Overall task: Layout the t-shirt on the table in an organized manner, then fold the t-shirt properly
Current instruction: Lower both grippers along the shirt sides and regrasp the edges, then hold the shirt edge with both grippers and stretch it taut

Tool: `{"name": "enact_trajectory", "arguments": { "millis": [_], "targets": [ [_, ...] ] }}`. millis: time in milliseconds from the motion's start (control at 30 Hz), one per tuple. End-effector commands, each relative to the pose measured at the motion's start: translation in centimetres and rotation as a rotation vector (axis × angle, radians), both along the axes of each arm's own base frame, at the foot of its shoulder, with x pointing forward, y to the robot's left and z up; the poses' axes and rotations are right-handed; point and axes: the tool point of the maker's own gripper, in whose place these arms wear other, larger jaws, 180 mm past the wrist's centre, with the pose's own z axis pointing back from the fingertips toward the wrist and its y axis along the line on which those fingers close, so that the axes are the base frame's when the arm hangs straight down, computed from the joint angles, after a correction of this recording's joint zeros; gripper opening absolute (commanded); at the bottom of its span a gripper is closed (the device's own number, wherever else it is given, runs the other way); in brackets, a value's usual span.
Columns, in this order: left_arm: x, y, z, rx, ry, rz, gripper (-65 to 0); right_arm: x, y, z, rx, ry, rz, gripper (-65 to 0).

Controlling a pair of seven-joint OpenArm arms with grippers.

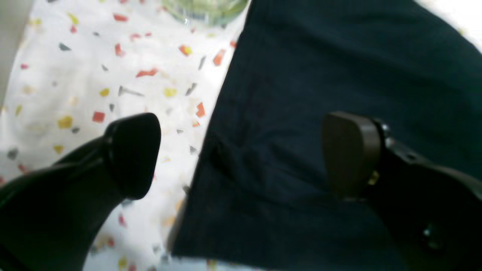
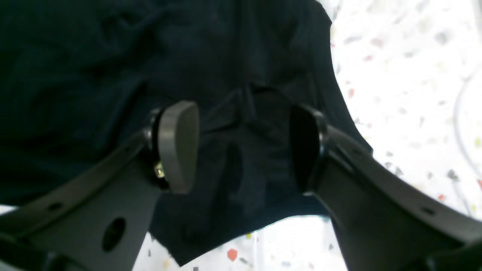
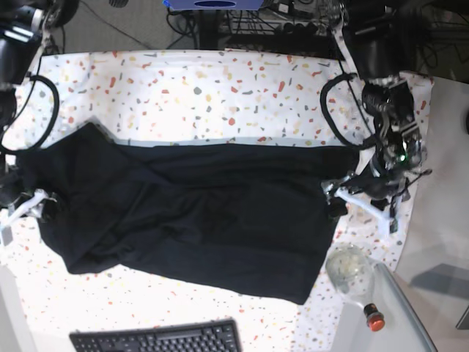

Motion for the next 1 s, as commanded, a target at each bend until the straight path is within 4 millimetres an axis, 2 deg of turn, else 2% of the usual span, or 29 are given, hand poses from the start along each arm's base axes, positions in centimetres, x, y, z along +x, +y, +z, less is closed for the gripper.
{"name": "enact_trajectory", "arguments": {
  "millis": [0, 100, 200, 333, 433, 733, 833, 967],
  "targets": [
    [-0.7, 0.5, 0.4, -0.009, -0.018, 0.002, -1.3, -0.2, -1.0, 1.7, -0.025, -0.051, -0.017, -28.7],
    [-3.7, 0.7, -1.1, -0.087, 0.008, 0.025, -2.1, -2.4, -0.8, 1.4, -0.027, -0.050, -0.043, -28.4],
    [-6.6, 3.0, -1.7, -0.169, -0.056, 0.153, -2.1, -4.5, -0.8, 0.5, -0.026, -0.021, -0.062, -28.2],
    [-8.3, 4.0, -3.3, -0.230, -0.069, 0.233, -2.1, -6.1, -0.7, -0.9, -0.024, 0.026, -0.058, -28.2],
    [-8.8, 3.9, -5.0, -0.257, -0.033, 0.259, -2.1, -6.8, -0.5, -1.5, -0.012, 0.037, -0.068, -28.2],
    [-7.4, 3.4, -7.1, -0.317, 0.005, 0.291, -9.9, -7.4, -1.9, -1.3, -0.014, 0.032, -0.116, -28.4],
    [-6.7, 1.6, -7.8, -0.332, 0.028, 0.247, -14.0, -7.9, -3.4, -1.0, -0.014, 0.023, -0.168, -28.4],
    [-6.7, 0.1, -8.3, -0.337, 0.052, 0.206, -23.0, -8.1, -5.7, -2.3, 0.043, 0.039, -0.269, -28.2]
  ]
}}
